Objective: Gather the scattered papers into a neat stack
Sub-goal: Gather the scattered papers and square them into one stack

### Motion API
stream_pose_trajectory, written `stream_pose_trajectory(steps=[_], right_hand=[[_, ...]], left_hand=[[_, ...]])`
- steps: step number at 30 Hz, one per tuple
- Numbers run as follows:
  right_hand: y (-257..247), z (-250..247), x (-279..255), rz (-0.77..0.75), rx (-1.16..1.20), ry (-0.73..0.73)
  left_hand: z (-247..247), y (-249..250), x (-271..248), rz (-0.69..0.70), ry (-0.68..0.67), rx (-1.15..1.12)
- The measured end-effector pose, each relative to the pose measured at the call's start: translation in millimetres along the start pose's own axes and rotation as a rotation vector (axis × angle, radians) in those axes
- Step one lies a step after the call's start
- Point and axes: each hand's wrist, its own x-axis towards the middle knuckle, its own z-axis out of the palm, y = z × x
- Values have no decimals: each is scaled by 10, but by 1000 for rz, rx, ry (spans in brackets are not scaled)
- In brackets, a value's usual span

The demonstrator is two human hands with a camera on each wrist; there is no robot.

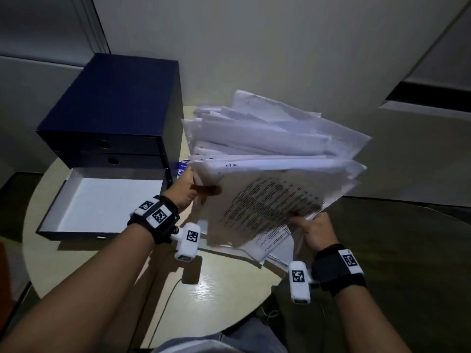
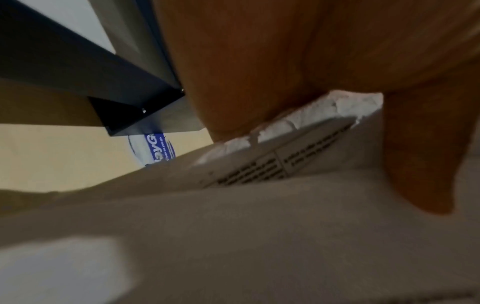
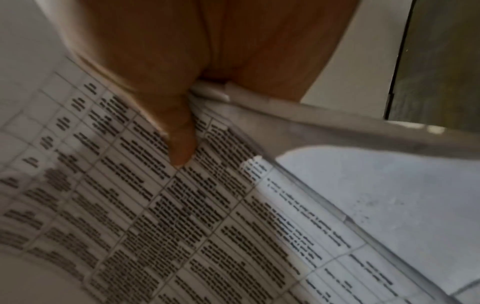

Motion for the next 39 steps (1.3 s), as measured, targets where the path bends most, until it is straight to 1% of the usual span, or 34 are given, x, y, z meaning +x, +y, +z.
stream_pose_trajectory(steps=[3, 5, 7, 9, 11, 12, 13, 14, 15, 17, 18, 19, 21, 23, 26, 28, 29, 31, 32, 34, 37, 39], right_hand=[[127, 67, 33, -1, -26, 25], [175, 119, 40, 26, -12, 55], [174, 151, 37, 54, -11, 93], [111, 184, 50, 108, 24, 107], [158, 137, 121, 161, -96, 101], [229, 119, 186, 181, -97, 80], [296, 108, 222, 151, -98, 77], [370, 87, 239, 110, -95, 103], [394, 78, 205, 100, -113, 98], [412, 75, 148, 116, -134, 14], [426, 73, 125, 136, -101, -13], [432, 59, 134, 148, -75, -18], [423, 64, 178, 122, -101, 50], [412, 82, 229, 66, -123, 89], [363, 88, 240, -25, -67, 114], [345, 82, 213, -67, -30, 82], [328, 104, 189, -86, -30, 67], [337, 126, 201, -103, 9, 87], [342, 128, 221, -114, 32, 103], [329, 150, 239, -112, 4, 103], [331, 179, 265, -60, -24, 143], [377, 154, 301, -7, -33, 167]], left_hand=[[60, 87, -75, 24, -37, -8], [135, 62, -142, 33, 28, -5], [200, 63, -222, 91, 107, -34], [209, 80, -250, 157, 183, -17], [184, 92, -291, 178, 219, -15], [177, 79, -313, 182, 214, -5], [173, 56, -335, 187, 190, 10], [170, 35, -351, 180, 179, 18], [153, 2, -351, 163, 176, 21], [85, -65, -324, 110, 173, -1], [62, -80, -315, 86, 169, -10], [40, -107, -298, 54, 159, -4], [49, -138, -300, 17, 154, 1], [77, -128, -303, 23, 161, 3], [97, -107, -279, 72, 146, 15], [168, -61, -295, 73, 162, 35], [192, -55, -298, 84, 147, 36], [248, -31, -300, 114, 126, 26], [287, 0, -298, 98, 142, 17], [311, 17, -271, 76, 143, 25], [355, 19, -267, 76, 78, 33], [340, -10, -224, 67, 103, -11]])
